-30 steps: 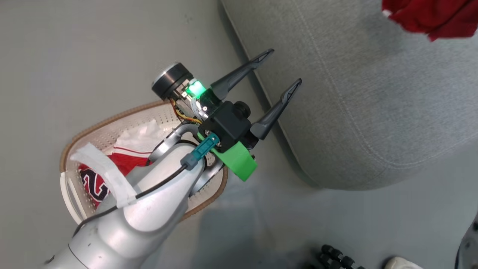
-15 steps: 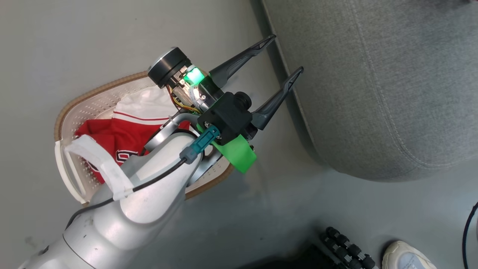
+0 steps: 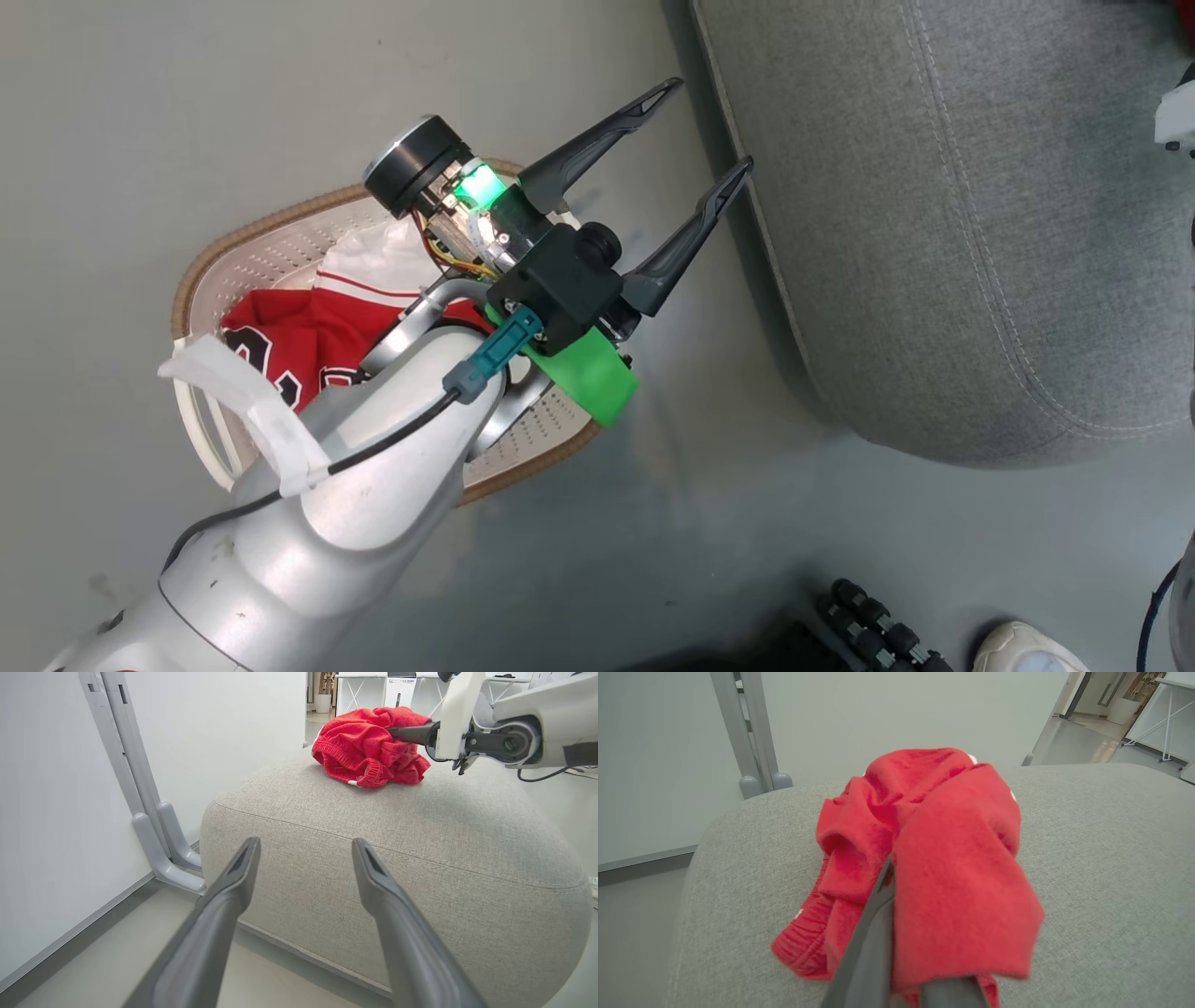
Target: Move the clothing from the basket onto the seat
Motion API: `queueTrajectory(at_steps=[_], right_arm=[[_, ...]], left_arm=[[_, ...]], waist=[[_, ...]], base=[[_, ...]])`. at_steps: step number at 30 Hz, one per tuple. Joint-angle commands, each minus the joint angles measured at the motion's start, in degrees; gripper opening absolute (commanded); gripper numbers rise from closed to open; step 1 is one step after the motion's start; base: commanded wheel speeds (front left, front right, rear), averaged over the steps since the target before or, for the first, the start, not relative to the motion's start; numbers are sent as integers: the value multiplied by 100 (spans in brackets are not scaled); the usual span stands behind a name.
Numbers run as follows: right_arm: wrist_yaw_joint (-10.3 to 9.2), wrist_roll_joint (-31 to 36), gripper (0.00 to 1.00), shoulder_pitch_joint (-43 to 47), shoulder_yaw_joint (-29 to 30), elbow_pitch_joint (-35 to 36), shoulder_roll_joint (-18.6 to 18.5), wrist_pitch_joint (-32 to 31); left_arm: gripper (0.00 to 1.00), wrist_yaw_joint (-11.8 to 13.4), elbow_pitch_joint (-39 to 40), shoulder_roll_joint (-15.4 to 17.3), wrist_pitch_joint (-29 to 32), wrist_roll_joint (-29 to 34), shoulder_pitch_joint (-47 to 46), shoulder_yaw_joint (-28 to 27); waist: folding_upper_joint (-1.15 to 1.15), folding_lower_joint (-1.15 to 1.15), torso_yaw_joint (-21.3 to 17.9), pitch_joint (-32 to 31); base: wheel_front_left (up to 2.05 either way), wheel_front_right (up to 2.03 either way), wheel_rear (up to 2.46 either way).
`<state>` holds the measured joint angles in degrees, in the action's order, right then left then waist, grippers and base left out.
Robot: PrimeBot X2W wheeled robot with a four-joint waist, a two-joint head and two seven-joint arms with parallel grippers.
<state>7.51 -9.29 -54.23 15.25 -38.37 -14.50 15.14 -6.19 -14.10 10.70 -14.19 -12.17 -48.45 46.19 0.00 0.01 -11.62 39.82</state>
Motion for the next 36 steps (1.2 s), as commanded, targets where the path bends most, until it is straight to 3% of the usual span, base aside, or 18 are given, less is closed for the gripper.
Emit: queueTrajectory(at_steps=[1, 16, 24, 36], right_arm=[[-4, 33, 100, 186, 21, 17, -2, 1], [-4, 209, 100, 2096, -218, 1131, 279, 1], [-3, 136, 100, 2972, -753, 1895, 557, 1], [-4, 187, 100, 3604, -1433, 2541, 942, 2]], left_arm=[[100, 28, -29, -1, -38, -45, 59, -31], [100, 279, 40, -107, -102, -361, 982, -525], [100, 416, 181, -93, -101, -419, 1865, -1204], [100, 528, 402, -204, -96, -330, 2963, -2461]], waist=[[0, -1, 15, -135], [0, -1, 240, -1481], [0, -1, 560, -2179], [0, -1, 1130, -2921]], base=[[0, 0, 0], [0, 0, 0], [0, 0, 0], [0, 0, 0]])
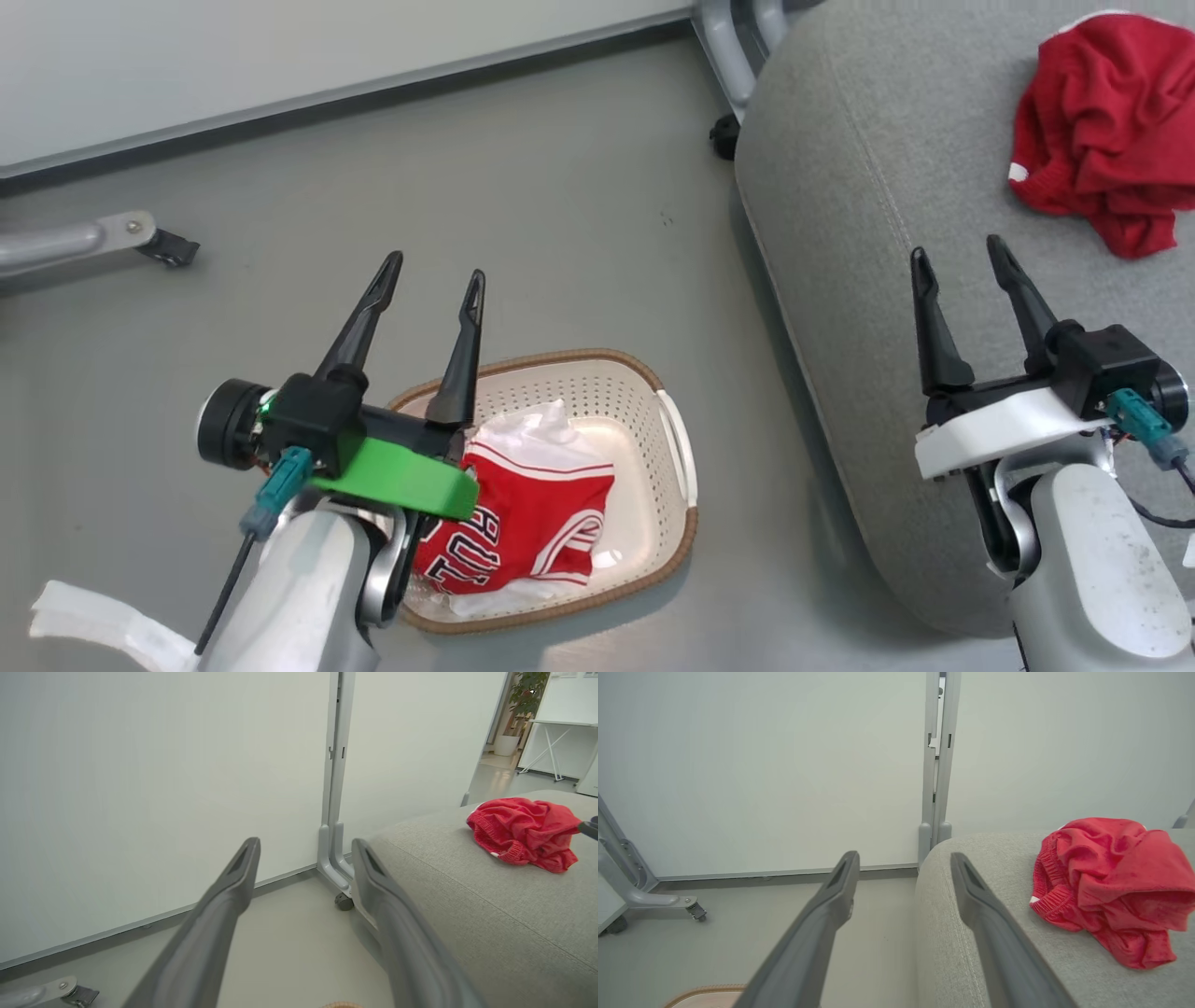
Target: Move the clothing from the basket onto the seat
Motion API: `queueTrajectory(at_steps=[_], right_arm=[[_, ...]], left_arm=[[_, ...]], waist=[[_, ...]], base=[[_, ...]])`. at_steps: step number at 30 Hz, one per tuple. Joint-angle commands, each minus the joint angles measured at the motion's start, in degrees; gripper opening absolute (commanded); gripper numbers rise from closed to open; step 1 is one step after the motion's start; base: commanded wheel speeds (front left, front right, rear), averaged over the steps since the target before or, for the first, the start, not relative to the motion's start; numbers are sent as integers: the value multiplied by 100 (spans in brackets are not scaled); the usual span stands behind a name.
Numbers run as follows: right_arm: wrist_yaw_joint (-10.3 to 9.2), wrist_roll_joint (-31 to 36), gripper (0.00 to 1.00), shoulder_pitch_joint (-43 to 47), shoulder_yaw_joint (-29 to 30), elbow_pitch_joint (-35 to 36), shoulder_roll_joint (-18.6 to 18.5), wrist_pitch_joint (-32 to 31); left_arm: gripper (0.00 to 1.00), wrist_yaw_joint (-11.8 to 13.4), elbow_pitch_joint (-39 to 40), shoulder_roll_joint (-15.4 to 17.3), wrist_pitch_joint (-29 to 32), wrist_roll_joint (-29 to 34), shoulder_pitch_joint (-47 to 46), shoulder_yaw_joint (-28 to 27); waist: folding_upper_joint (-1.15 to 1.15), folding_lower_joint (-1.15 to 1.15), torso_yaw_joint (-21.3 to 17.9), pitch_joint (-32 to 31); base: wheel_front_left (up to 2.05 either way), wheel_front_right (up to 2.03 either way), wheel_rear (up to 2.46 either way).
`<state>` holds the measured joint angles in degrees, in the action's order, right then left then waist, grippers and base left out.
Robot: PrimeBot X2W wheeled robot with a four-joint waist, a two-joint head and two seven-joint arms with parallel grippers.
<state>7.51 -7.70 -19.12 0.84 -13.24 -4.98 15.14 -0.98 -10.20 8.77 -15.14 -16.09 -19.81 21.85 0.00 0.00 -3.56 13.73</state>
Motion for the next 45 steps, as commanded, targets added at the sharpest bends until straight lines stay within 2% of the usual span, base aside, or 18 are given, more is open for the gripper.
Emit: queueTrajectory(at_steps=[1, 12, 23, 33, 45], right_arm=[[-4, 35, 100, 129, -26, 64, 13, 1], [-4, 121, 100, 596, -322, 482, 174, 2], [-4, 125, 100, 1232, -358, 797, 199, 2], [-4, -31, 100, 1747, -217, 862, 201, 1], [-4, -136, 100, 1959, -246, 794, 201, 1]], left_arm=[[100, 8, 29, -26, -1, 71, 157, -122], [100, -108, 125, -190, 0, 288, 774, -1087], [100, -215, 218, -348, 0, 546, 1359, -1643], [100, -379, 246, -461, 0, 710, 1700, -1782], [100, -448, 213, -525, 0, 822, 1829, -1817]], waist=[[0, 0, 364, -346], [0, 0, 718, -688], [0, 0, 826, -960], [0, 0, 890, -1241], [0, 0, 936, -1398]], base=[[0, 0, 0], [0, 0, 0], [0, 0, 0], [0, 0, 0], [0, 0, 0]])
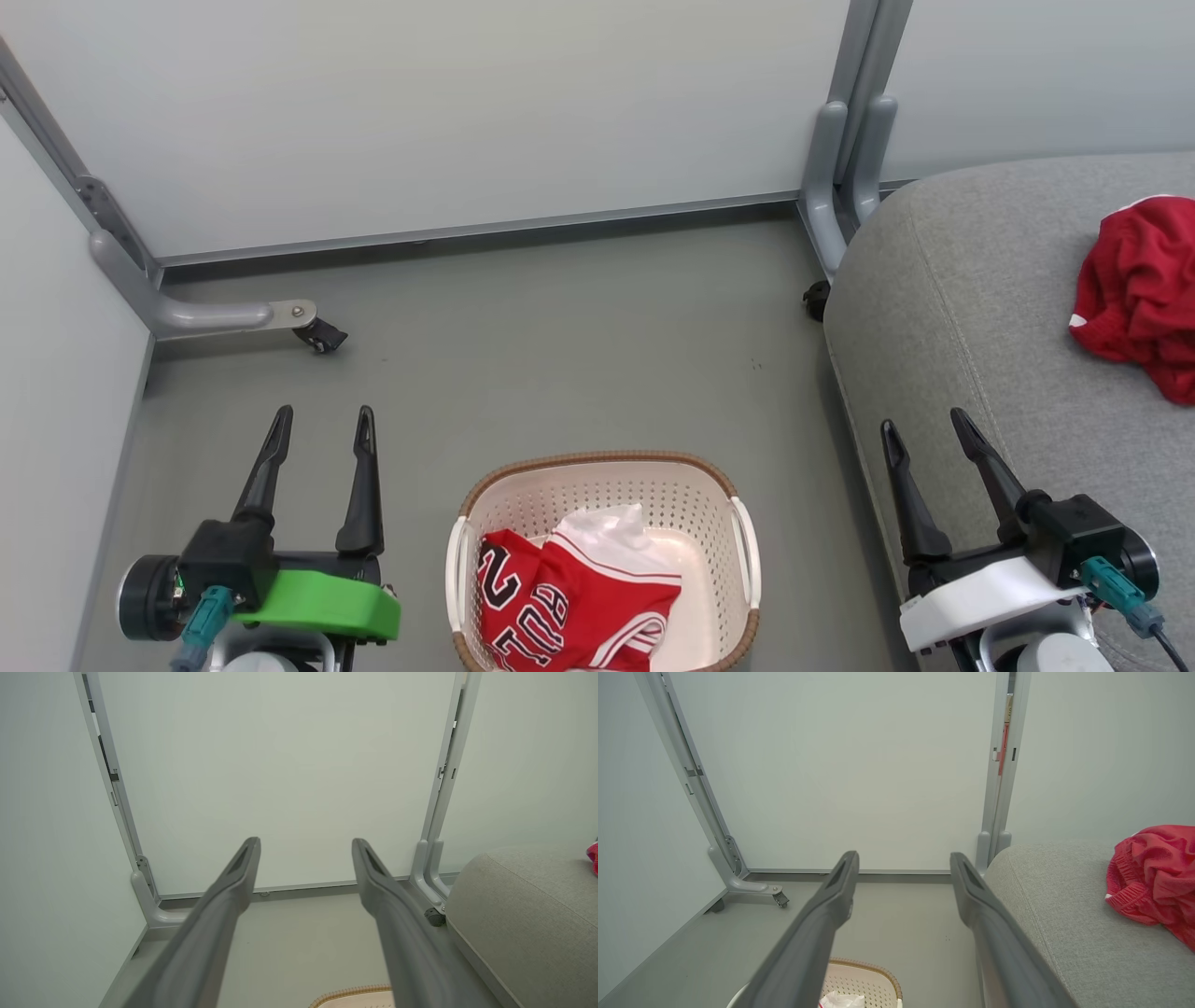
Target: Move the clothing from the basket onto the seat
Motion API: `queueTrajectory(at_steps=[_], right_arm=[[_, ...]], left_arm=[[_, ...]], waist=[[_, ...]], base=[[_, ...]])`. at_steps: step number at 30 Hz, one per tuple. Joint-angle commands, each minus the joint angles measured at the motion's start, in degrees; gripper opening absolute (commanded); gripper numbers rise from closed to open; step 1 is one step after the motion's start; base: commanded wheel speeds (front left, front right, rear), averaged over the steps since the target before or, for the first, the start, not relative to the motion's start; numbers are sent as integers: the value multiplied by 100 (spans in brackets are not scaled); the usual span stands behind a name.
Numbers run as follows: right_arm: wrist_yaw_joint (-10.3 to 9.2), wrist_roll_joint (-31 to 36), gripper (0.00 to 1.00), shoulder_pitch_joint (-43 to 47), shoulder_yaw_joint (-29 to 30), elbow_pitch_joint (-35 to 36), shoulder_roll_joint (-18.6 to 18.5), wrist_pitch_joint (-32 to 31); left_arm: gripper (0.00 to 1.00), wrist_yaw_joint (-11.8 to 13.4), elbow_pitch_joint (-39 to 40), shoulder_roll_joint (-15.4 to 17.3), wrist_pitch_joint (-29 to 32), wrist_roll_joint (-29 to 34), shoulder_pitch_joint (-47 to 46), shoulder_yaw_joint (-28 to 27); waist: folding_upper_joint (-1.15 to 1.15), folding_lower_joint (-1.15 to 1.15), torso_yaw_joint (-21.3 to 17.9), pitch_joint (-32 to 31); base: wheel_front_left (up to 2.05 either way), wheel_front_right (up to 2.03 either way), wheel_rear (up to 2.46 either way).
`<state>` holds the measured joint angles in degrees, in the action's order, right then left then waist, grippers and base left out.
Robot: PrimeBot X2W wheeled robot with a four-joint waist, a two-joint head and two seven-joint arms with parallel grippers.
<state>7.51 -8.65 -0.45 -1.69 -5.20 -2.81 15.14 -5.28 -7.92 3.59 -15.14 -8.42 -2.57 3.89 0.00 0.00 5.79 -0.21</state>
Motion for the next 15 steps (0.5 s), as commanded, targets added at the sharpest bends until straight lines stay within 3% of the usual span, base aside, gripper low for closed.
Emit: queueTrajectory(at_steps=[1, 15], right_arm=[[-4, -42, 100, 95, 9, -13, -17, 1], [-4, -45, 100, 38, 28, -39, -16, 1]], left_arm=[[100, -20, -14, -9, 0, 62, 112, -27], [100, -70, -30, -42, 0, 90, 30, -89]], waist=[[0, 0, 4, -5], [0, 0, 25, 59]], base=[[0, 0, 0], [0, 0, 0]])
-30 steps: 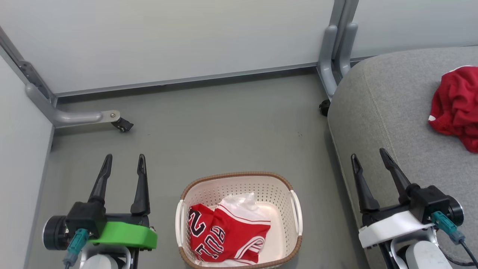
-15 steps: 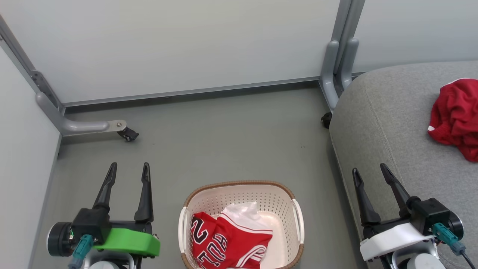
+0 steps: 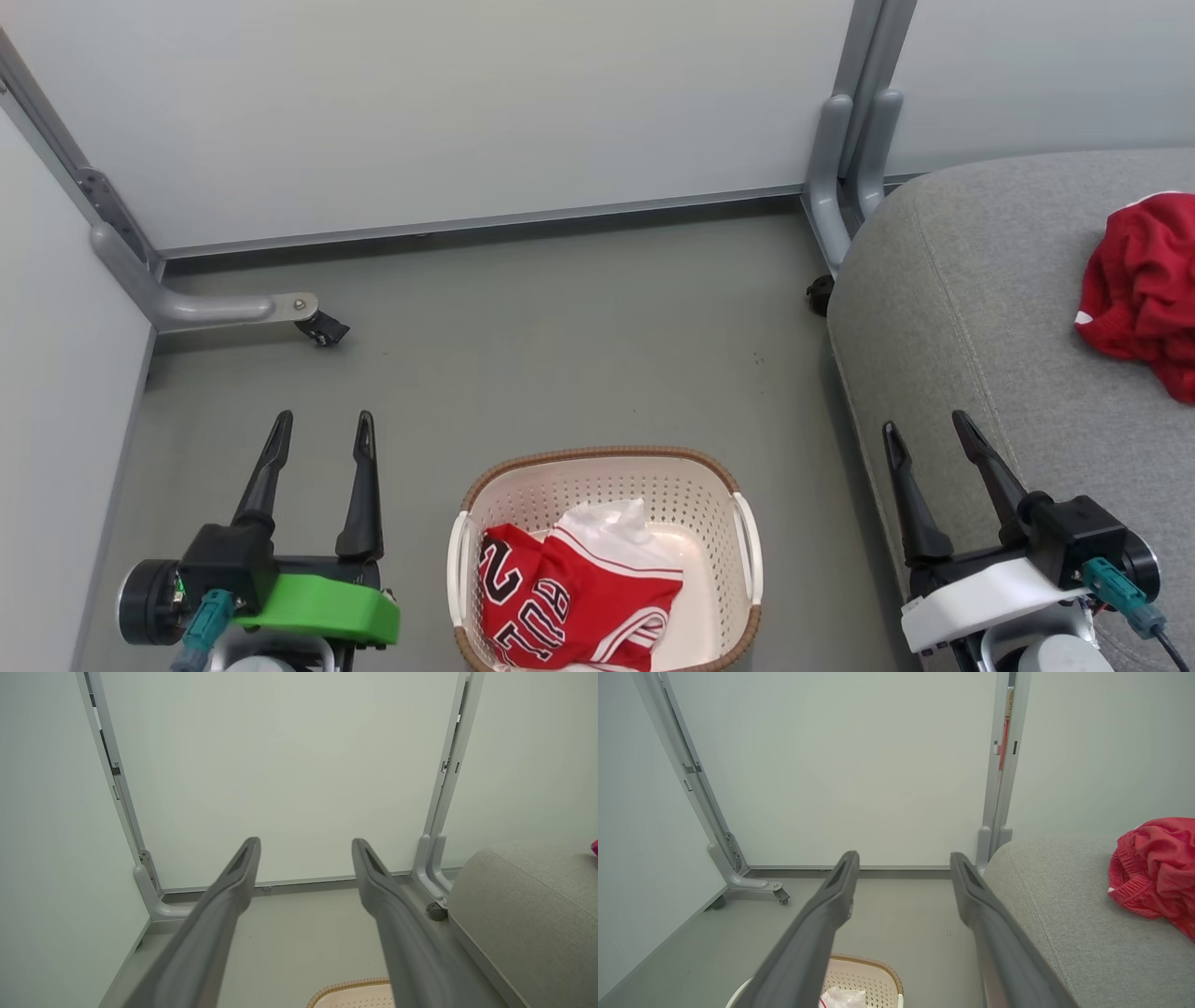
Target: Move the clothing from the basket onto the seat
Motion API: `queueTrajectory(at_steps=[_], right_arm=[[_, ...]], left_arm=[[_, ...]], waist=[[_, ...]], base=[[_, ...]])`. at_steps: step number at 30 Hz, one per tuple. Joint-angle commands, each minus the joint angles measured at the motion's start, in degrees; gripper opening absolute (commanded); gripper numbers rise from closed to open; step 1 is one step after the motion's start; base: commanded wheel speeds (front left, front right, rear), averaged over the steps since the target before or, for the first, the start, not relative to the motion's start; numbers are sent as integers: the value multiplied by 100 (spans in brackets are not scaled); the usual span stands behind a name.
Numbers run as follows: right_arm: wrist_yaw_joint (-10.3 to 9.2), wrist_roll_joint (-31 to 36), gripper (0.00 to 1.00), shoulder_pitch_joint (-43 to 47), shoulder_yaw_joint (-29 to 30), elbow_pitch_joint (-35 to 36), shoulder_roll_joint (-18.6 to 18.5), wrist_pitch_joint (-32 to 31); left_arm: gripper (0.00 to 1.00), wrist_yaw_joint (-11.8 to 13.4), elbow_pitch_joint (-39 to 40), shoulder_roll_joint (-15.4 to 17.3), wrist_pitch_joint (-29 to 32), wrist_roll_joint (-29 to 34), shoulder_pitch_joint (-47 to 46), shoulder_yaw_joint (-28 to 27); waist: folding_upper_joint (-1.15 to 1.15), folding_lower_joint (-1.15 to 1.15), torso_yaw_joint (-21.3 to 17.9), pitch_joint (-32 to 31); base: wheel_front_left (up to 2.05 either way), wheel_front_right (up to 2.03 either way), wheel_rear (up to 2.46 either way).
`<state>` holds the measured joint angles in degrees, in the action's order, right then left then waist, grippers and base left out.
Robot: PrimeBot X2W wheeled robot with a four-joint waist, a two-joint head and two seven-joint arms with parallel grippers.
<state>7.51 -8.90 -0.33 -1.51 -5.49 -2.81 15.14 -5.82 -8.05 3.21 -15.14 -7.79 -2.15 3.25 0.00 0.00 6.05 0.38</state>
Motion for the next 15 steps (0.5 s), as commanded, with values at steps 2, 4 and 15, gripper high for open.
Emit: queueTrajectory(at_steps=[2, 4, 15], right_arm=[[-4, -19, 100, 14, 15, -4, -16, 1], [-4, -18, 100, 2, 17, 6, -16, 1], [-4, -9, 100, -204, -47, 5, -17, 2]], left_arm=[[100, -21, -23, -8, 0, 23, -20, -29], [100, -25, -31, -12, 0, 26, -34, -34], [100, -129, -322, 125, 0, 170, -619, 351]], waist=[[0, 0, -3, 1], [0, 0, -10, 6], [0, 0, -158, 193]], base=[[0, 0, 0], [0, 0, 0], [0, 0, 0]])
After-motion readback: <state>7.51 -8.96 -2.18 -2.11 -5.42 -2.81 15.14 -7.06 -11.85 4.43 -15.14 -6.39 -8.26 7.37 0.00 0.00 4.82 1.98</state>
